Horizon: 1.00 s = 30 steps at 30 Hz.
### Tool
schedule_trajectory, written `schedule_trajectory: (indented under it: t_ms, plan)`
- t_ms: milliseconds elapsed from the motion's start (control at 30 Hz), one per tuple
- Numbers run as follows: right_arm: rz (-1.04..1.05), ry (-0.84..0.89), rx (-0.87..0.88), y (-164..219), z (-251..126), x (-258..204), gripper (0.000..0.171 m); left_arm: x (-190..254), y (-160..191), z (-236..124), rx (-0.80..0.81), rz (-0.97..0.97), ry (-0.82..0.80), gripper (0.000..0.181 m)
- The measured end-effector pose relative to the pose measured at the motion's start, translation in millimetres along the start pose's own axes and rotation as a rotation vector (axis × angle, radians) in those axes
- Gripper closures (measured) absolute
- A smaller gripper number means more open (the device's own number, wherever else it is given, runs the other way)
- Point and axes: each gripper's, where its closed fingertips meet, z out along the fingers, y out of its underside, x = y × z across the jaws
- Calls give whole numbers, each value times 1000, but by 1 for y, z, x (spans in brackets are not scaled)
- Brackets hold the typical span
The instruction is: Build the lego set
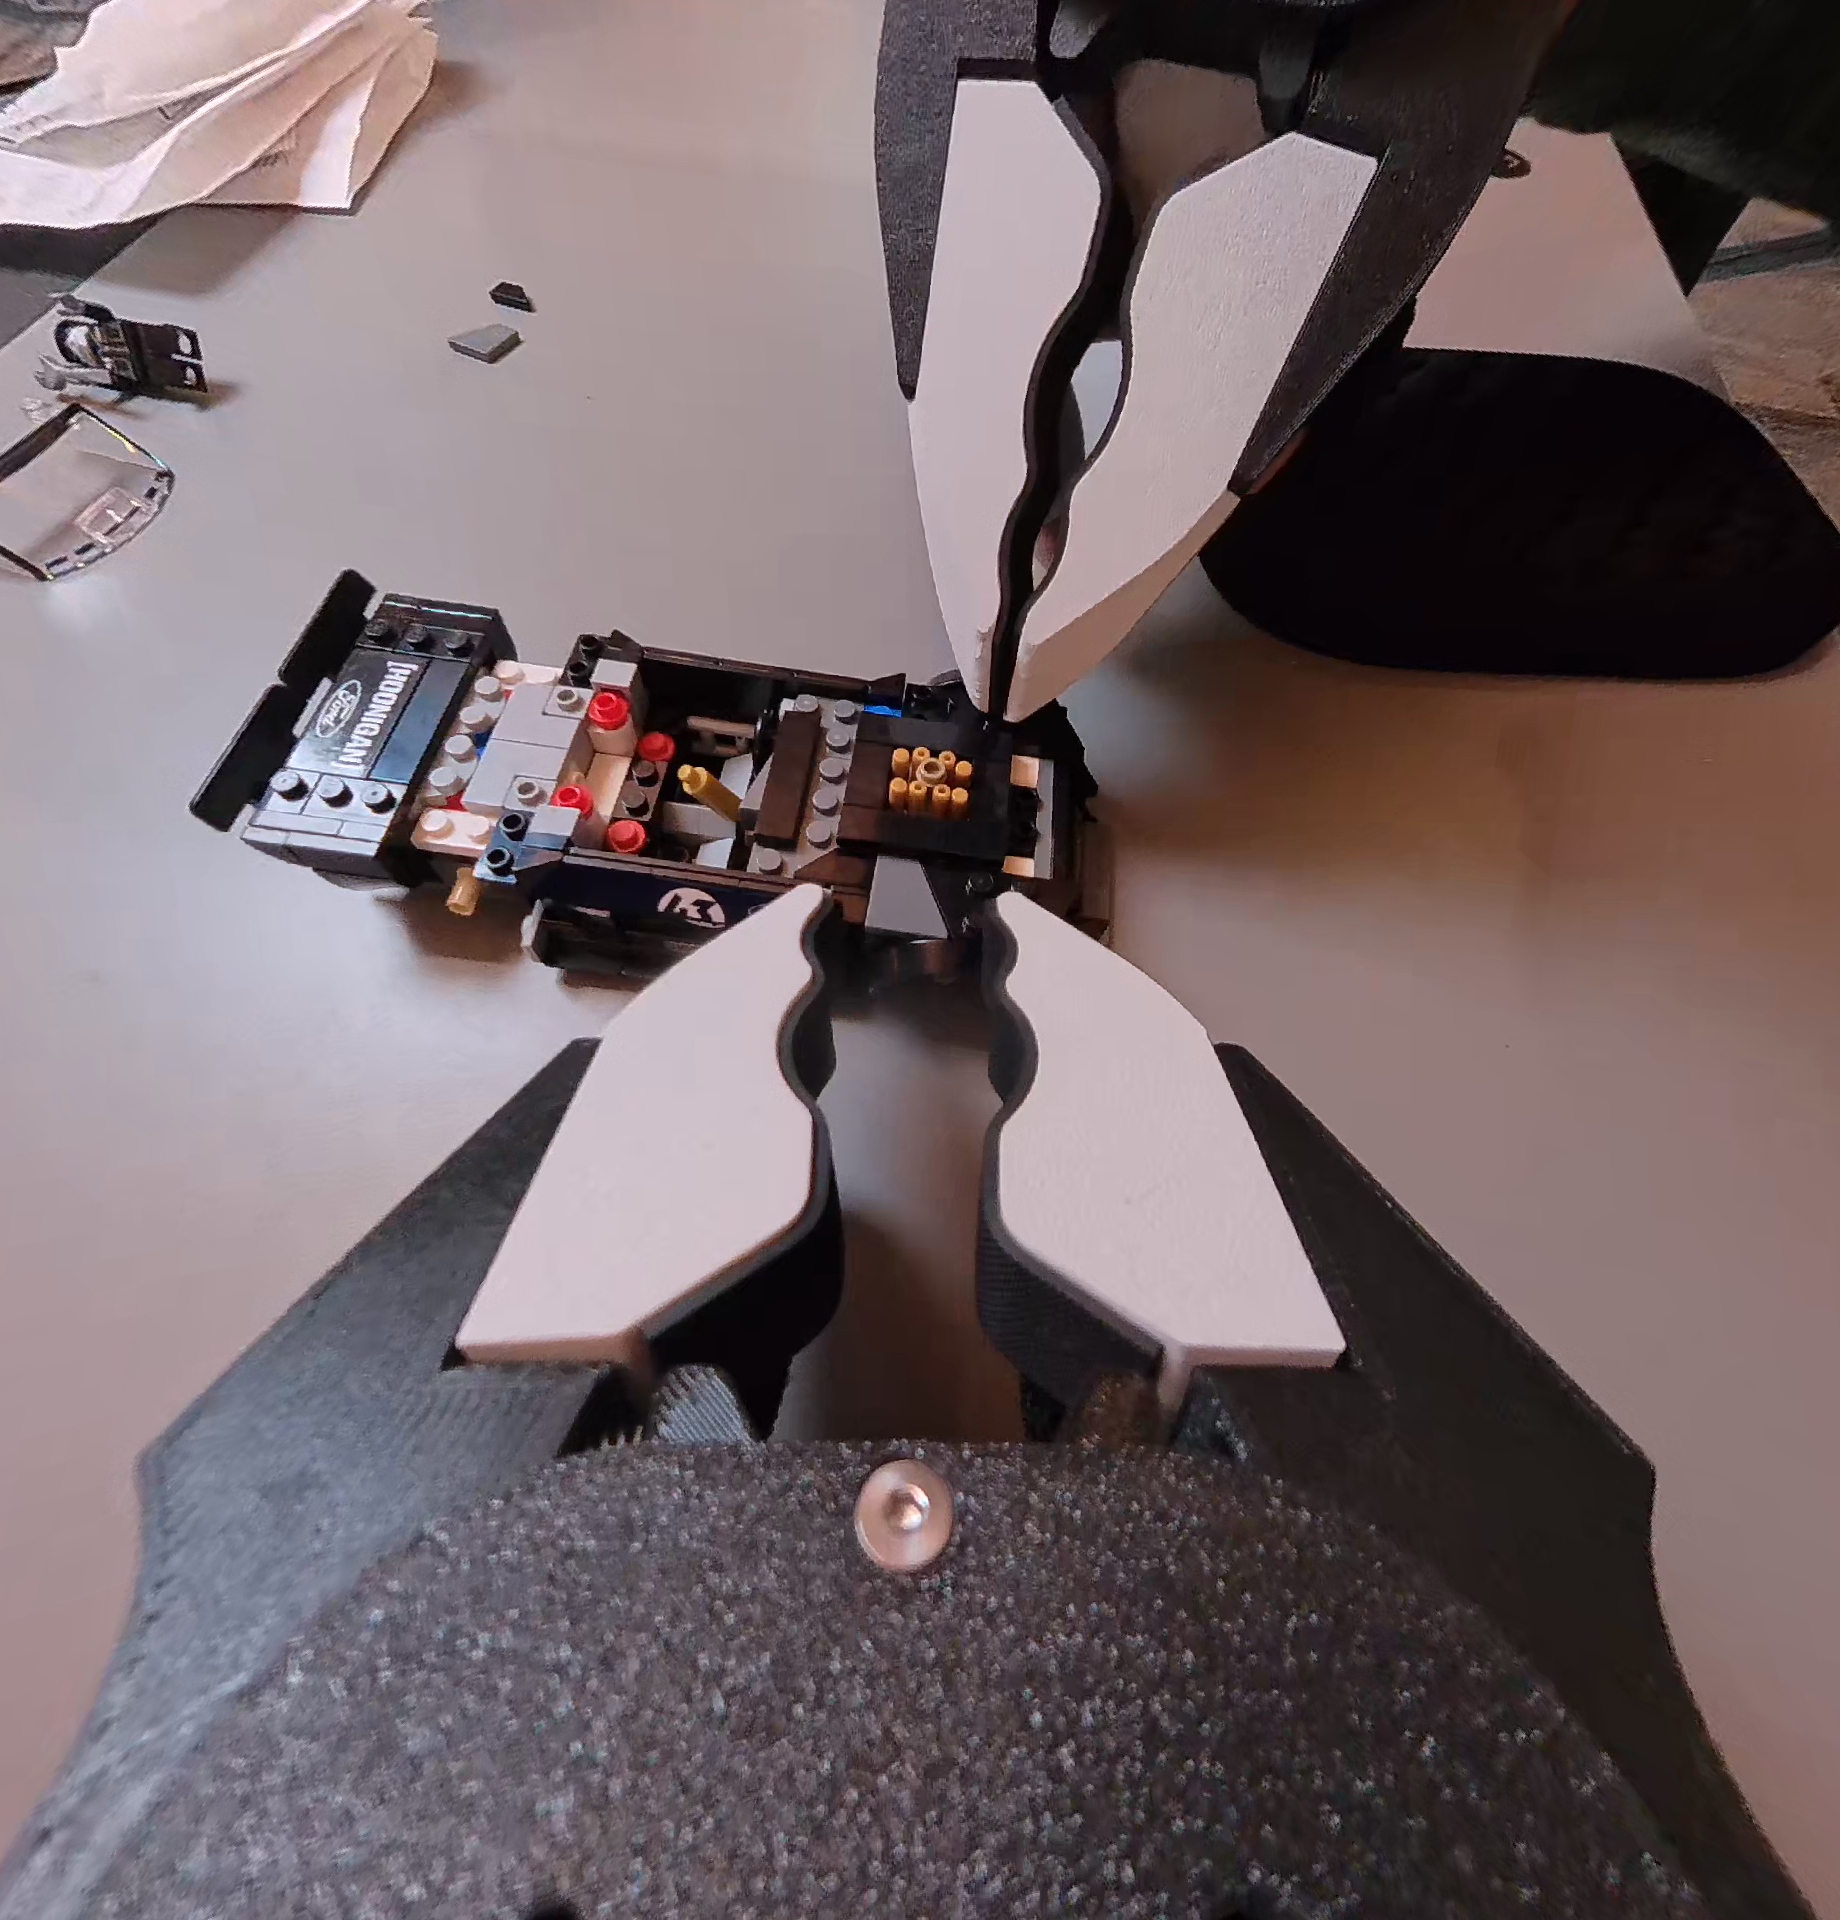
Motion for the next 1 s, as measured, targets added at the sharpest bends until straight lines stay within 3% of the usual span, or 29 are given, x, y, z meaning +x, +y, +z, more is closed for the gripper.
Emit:
schedule_trajectory:
  t_ms: [233,533,567,633,667,1000]
  plan:
    - [4,1,-25,-2,2,-1,171,2,0,1,-2,5,5,154]
    - [-11,69,173,-15,-25,13,171,-1,-5,-3,37,-32,11,154]
    - [-9,61,185,-16,-28,13,159,-1,-5,-4,38,-31,11,154]
    - [-18,65,171,-12,-29,13,162,-1,-6,-4,40,-27,12,154]
    - [-31,67,159,-10,-28,13,171,-1,-6,-4,40,-26,12,154]
    - [-119,25,-28,-2,-4,3,171,3,-1,-3,-2,19,15,147]
